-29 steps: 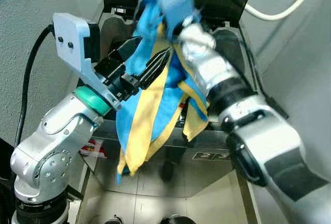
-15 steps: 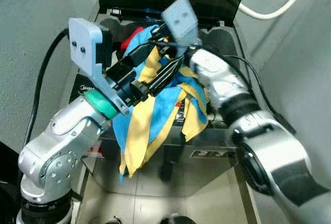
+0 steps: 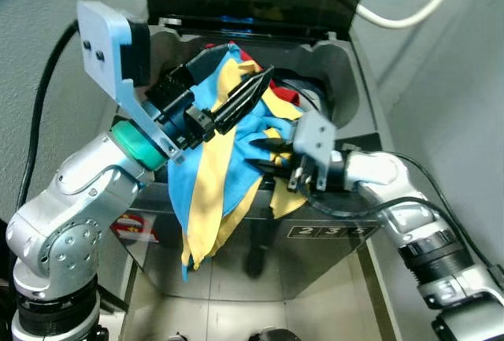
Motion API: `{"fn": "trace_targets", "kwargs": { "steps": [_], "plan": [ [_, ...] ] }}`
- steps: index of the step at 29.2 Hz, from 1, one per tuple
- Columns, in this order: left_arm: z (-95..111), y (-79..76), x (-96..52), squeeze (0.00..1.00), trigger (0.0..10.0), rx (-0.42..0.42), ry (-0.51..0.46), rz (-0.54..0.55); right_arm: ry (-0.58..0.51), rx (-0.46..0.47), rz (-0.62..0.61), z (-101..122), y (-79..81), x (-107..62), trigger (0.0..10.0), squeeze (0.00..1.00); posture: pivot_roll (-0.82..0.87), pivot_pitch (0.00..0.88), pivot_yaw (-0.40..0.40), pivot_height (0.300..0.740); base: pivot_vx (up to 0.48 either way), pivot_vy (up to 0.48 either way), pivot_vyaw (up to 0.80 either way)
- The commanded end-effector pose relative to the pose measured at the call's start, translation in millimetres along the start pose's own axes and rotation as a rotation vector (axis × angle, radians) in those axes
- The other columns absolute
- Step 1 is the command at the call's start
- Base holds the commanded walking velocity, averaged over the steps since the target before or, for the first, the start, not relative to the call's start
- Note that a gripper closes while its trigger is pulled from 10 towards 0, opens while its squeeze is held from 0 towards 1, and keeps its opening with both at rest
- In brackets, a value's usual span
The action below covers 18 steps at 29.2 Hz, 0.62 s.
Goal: Clothes washing
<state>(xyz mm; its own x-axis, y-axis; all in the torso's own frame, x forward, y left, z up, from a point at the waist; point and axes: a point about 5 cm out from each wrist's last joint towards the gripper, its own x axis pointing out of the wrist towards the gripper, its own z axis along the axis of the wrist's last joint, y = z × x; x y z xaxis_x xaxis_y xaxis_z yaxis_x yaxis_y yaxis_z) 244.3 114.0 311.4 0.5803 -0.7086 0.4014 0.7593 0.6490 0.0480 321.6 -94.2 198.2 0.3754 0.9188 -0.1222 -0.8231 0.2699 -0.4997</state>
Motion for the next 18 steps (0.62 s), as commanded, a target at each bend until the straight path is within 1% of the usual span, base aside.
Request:
{"fn": "trace_targets", "kwargs": {
  "steps": [1,4,9,10,11,12,14,15,16,17,18],
  "plan": [
    [2,1.3,-0.7,0.0,10.0,0.002,0.003,-0.012,0.012,-0.005,0.056,-1,12.5,5.9,10.0,0.0,-0.01,0.0,0.001,0.74,0.0,0.0,0.0],
    [4,2.3,-1.9,0.0,10.0,0.014,0.008,-0.013,-0.016,-0.004,0.095,8,23.4,13.2,10.0,0.0,0.0,0.0,0.003,0.74,0.0,0.0,0.0],
    [1,1.6,-2.8,0.0,10.0,0.011,0.018,-0.013,-0.025,-0.009,0.084,15,28.3,14.8,10.0,0.0,0.0,0.0,0.003,0.74,0.0,0.0,0.0],
    [1,1.2,-2.7,0.0,10.0,0.009,0.02,-0.014,-0.049,0.007,0.051,19,27.0,15.6,10.0,0.0,0.0,0.0,0.003,0.74,0.0,0.0,0.0],
    [1,1.2,-2.7,0.0,10.0,0.009,0.02,-0.014,-0.049,0.007,0.051,19,27.0,15.6,10.0,0.0,0.0,0.0,0.003,0.74,0.0,0.0,0.0],
    [1,1.0,-2.5,0.0,10.0,0.007,0.022,-0.016,-0.084,0.011,-0.004,25,22.7,16.5,10.0,0.0,-0.01,0.0,0.003,0.74,0.0,0.0,0.0],
    [0,0.4,-1.7,0.0,10.0,0.004,0.023,-0.018,-0.162,0.037,-0.145,38,4.3,13.9,10.0,0.0,-0.01,0.0,0.006,0.74,0.0,0.0,0.0],
    [0,0.4,-1.7,0.0,10.0,0.004,0.023,-0.018,-0.162,0.037,-0.145,38,4.3,13.9,10.0,0.0,-0.01,0.0,0.006,0.74,0.0,0.0,0.0],
    [0,0.2,-1.3,0.0,10.0,0.002,0.024,-0.02,-0.196,0.045,-0.201,44,-4.9,10.5,10.0,0.91,-0.01,0.0,0.007,0.74,0.0,0.0,0.0],
    [0,0.2,-0.9,0.0,10.0,0.002,0.025,-0.022,-0.211,0.042,-0.227,49,-11.2,5.8,10.0,1.0,-0.01,0.0,0.008,0.74,0.0,0.0,0.0],
    [0,0.2,-0.9,0.0,10.0,0.002,0.025,-0.022,-0.211,0.042,-0.227,49,-11.2,5.8,10.0,1.0,-0.01,0.0,0.008,0.74,0.0,0.0,0.0]
  ]
}}
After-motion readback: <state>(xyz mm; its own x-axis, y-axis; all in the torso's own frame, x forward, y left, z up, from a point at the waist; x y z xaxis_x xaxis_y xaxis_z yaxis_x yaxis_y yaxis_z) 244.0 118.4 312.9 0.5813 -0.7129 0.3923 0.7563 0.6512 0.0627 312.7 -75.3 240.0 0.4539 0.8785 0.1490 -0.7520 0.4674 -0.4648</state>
